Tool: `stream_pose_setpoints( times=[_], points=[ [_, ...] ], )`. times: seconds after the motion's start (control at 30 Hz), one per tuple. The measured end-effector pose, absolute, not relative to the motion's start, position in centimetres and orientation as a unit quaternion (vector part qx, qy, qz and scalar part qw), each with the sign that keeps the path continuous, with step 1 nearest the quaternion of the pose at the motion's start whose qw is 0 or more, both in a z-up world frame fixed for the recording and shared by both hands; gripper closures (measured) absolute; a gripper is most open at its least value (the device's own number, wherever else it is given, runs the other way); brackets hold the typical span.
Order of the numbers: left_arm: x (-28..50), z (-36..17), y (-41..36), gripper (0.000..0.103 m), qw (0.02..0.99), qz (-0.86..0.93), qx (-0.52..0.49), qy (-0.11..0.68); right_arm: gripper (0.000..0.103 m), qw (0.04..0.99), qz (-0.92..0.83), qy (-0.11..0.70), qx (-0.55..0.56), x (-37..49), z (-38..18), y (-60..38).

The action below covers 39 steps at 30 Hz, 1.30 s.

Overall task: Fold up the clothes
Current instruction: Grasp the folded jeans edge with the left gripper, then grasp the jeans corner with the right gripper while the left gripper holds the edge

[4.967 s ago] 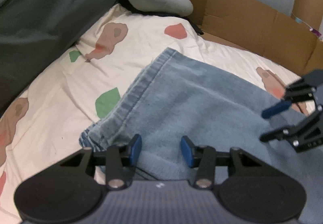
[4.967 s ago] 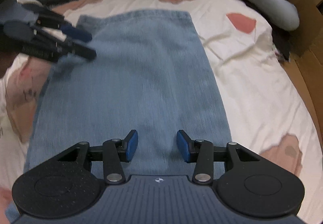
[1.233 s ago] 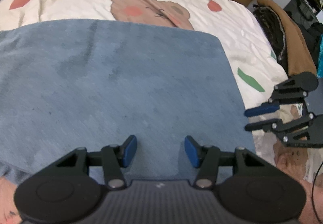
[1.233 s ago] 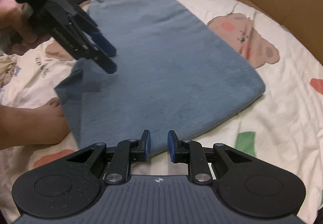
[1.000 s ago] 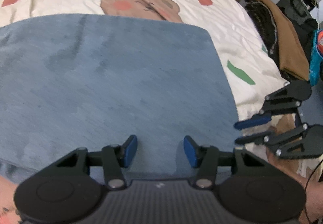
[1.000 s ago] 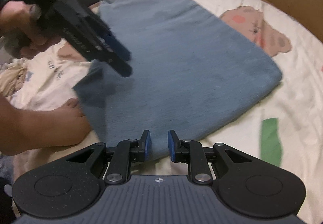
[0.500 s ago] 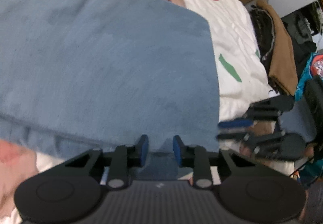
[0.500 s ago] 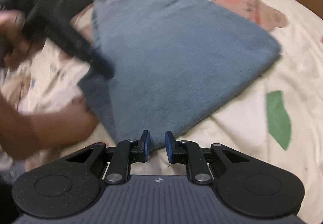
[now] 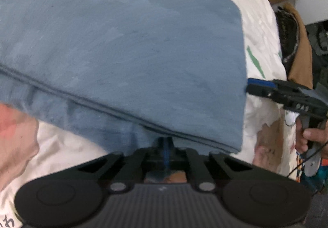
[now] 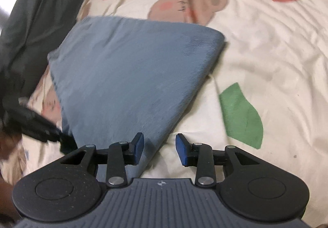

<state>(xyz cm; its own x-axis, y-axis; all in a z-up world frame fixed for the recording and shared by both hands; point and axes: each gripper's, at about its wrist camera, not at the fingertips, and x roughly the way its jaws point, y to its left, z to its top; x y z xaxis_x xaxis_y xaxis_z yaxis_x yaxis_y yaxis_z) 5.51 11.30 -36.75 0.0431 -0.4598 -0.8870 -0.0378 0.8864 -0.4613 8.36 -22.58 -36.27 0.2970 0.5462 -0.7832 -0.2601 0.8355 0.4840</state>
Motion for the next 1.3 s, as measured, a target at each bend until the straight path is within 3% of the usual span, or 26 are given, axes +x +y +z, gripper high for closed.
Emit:
stream_pose_setpoints(
  times=[0.53, 0.67, 0.97, 1.07, 1.3],
  points=[
    [5.2, -34.8, 13.3, 0.100, 0.712, -0.125, -0.202, 0.660, 0.063, 0.760, 0.240, 0.536, 0.278, 10.4, -38.1, -24.4],
    [5.4, -34.2, 14.8, 0.084, 0.724, -0.105, -0.219, 0.645, 0.063, 0.754, 0.222, 0.527, 0.323, 10.6, -38.6, -25.7],
    [4.9, -34.7, 16.7, 0.083, 0.731, -0.065, -0.257, 0.629, 0.063, 0.721, 0.196, 0.532, 0.398, 12.5, -41.6, -26.0],
    [5.2, -34.7, 16.7, 0.082, 0.729, -0.063, -0.259, 0.631, 0.071, 0.717, 0.208, 0.538, 0.390, 13.2, -40.9, -25.9],
    [5.5, -33.7, 17.2, 0.066, 0.733, -0.059, -0.251, 0.630, 0.072, 0.704, 0.225, 0.531, 0.414, 13.0, -40.5, -26.4]
  ],
)
